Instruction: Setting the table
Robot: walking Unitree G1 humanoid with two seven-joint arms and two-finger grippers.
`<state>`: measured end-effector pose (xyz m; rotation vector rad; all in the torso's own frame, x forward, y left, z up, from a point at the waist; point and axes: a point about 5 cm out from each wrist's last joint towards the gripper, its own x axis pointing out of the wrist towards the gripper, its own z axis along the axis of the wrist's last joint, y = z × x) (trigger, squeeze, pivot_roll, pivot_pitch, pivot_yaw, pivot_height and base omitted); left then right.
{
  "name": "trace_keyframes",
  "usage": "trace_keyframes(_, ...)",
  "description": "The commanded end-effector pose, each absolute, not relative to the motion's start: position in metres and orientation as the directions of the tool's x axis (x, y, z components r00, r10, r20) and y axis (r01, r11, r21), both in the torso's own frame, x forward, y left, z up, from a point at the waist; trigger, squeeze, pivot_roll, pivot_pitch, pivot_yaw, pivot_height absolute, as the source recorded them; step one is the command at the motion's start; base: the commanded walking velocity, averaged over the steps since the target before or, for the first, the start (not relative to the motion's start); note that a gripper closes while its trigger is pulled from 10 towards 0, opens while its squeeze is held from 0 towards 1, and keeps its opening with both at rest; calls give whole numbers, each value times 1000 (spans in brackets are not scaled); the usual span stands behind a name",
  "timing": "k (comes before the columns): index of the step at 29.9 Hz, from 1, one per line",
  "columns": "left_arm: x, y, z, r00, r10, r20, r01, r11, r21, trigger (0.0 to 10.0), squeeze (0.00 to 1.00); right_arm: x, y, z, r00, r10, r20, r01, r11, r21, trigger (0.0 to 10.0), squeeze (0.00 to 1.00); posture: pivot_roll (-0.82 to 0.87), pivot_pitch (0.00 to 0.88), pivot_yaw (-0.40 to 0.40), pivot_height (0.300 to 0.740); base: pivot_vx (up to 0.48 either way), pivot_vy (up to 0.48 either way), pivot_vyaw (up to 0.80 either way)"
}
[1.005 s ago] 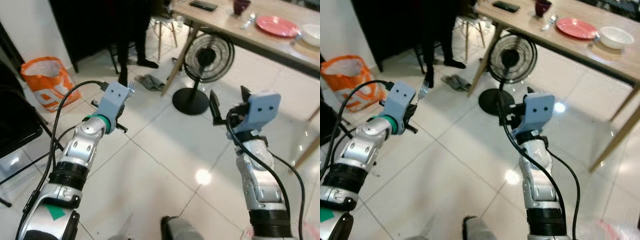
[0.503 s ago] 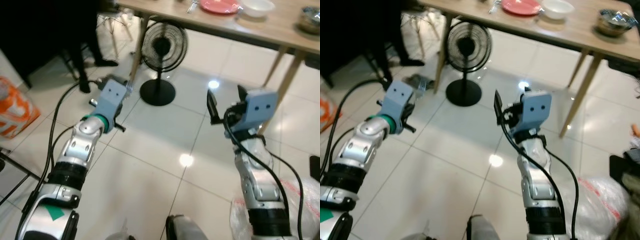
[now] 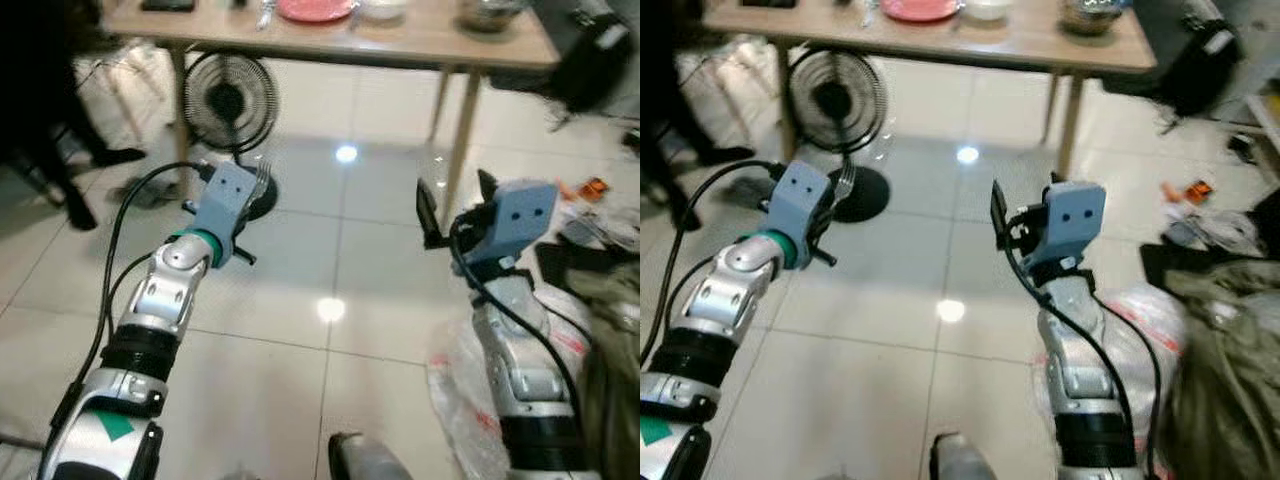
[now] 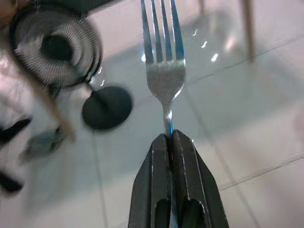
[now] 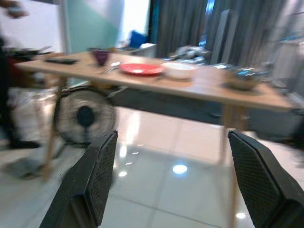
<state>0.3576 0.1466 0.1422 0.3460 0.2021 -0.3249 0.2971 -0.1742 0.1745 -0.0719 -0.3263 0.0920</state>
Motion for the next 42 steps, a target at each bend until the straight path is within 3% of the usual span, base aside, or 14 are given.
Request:
trace_keyframes(1, 355, 151, 137, 929, -266, -259, 339, 893, 298, 10000, 0, 296, -173, 168, 950, 101, 294, -82, 994, -77, 10000, 0, 4, 0, 62, 740, 0, 0, -800)
trace_keyframes(15, 354, 158, 140, 972, -175, -155, 217, 921, 322, 10000, 0, 297, -166, 169, 947, 144, 288, -124, 988, -88, 10000, 0, 27, 0, 37, 740, 0, 0, -114)
trace_keyframes(26, 354, 156, 141, 988, -110, -105, 139, 938, 317, 10000, 0, 293, -140, 161, 920, 314, 237, -302, 949, -86, 10000, 0, 37, 0, 1, 740, 0, 0, 0)
trace_keyframes(42, 359, 150, 147, 993, -102, -61, 116, 950, 290, 10000, 0, 293, -147, 164, 932, 258, 256, -247, 966, -73, 10000, 0, 23, 0, 20, 740, 0, 0, 0)
